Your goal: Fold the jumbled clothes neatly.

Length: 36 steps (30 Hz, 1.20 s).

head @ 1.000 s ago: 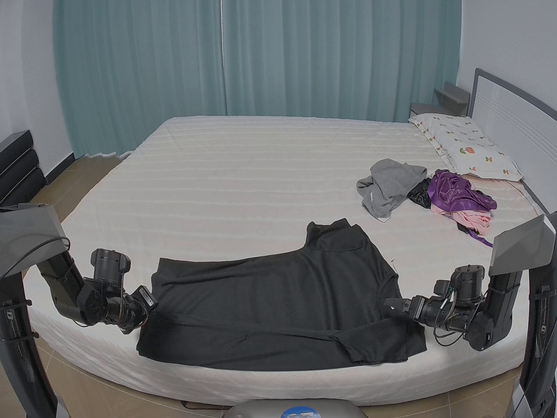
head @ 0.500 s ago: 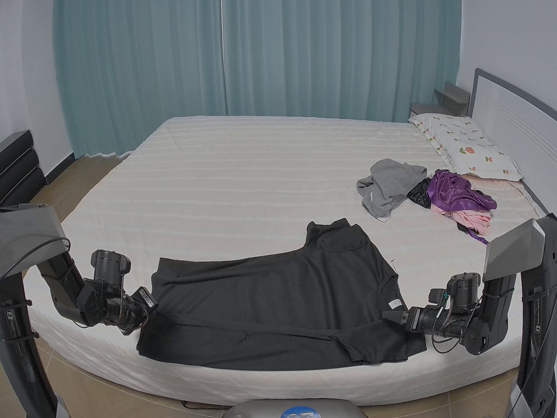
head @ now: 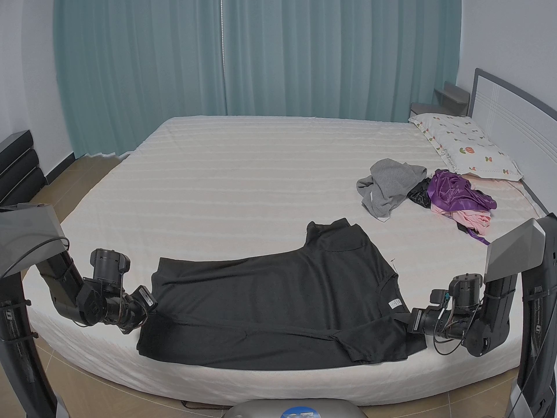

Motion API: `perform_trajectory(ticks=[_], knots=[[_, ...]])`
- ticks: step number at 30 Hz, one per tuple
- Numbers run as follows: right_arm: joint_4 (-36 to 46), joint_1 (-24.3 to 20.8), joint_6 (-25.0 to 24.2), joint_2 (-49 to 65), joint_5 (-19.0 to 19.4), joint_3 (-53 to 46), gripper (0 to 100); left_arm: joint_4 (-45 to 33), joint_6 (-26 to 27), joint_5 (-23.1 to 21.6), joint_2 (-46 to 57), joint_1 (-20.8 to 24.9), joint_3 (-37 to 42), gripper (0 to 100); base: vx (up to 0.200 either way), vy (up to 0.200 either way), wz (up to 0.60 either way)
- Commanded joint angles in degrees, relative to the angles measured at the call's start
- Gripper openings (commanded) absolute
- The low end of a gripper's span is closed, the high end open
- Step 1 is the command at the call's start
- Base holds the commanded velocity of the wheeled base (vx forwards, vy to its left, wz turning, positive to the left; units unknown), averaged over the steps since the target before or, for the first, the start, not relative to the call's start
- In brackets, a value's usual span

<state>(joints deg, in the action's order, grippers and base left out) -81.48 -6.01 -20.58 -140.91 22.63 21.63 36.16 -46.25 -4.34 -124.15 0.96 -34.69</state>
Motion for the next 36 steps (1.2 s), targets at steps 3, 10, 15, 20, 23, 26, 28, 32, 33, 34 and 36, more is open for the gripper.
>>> perform_trajectory(ticks=[3, 10, 15, 20, 23, 26, 28, 32, 33, 34, 36], knots=[[-2.28, -0.32, -0.34, -0.24, 0.05, -2.11, 0, 0.14, 0.28, -0.14, 0.57, -0.17, 0.33, 100, 0.0, 0.0, 0.0], [-3.68, -0.23, -1.04, -0.59, 0.14, -2.82, 0, 0.32, 0.46, -0.41, 0.57, -0.35, 0.33, 100, 0.0, 0.0, 0.0], [-3.77, -0.14, -3.5, -0.59, 0.05, -2.38, 0, 0.58, 0.64, -1.72, 0.31, -0.79, -0.73, 100, 0.0, 0.0, 0.0], [-3.77, -0.32, -3.68, -0.59, 0.05, -2.38, 0, 4.18, 9.34, -4.19, -0.83, -1.31, -0.11, 100, 0.0, 0.0, 0.0], [-3.77, -0.49, -3.68, -0.68, 0.14, -2.64, 0, 9.63, 12.15, -9.11, -1.1, -2.46, 2.79, 100, 0.0, 0.0, 0.0], [-3.77, -0.41, -3.68, -0.68, 0.14, -2.64, 0, 14.91, 14.17, -12.1, -1.8, -2.98, 4.81, 100, 0.0, 0.0, 0.0], [-3.77, -0.49, -3.68, -0.68, 0.14, -2.55, 0, 16.93, 16.54, -12.45, -3.12, -3.25, 4.99, 100, 0.0, 0.0, 0.0], [-3.77, -0.58, -3.68, -0.68, 0.14, -2.64, 0, 20.97, 24.81, -12.89, -7.51, -3.69, 5.08, 100, 0.0, 0.0, 0.0], [-3.77, -0.49, -3.77, -0.77, 0.14, -2.64, 0, 21.67, 26.04, -13.15, -8.13, -3.6, 5.16, 100, 0.0, 0.0, 0.0], [-3.77, -0.58, -3.77, -0.77, 0.14, -2.64, 0, 22.2, 26.65, -13.33, -8.39, -3.51, 5.43, 100, 0.0, 0.0, 0.0], [-3.77, -0.49, -3.77, -1.03, 0.14, -2.64, 0, 23.52, 27.79, -13.41, -9.27, -3.34, 5.78, 100, 0.0, 0.0, 0.0]])
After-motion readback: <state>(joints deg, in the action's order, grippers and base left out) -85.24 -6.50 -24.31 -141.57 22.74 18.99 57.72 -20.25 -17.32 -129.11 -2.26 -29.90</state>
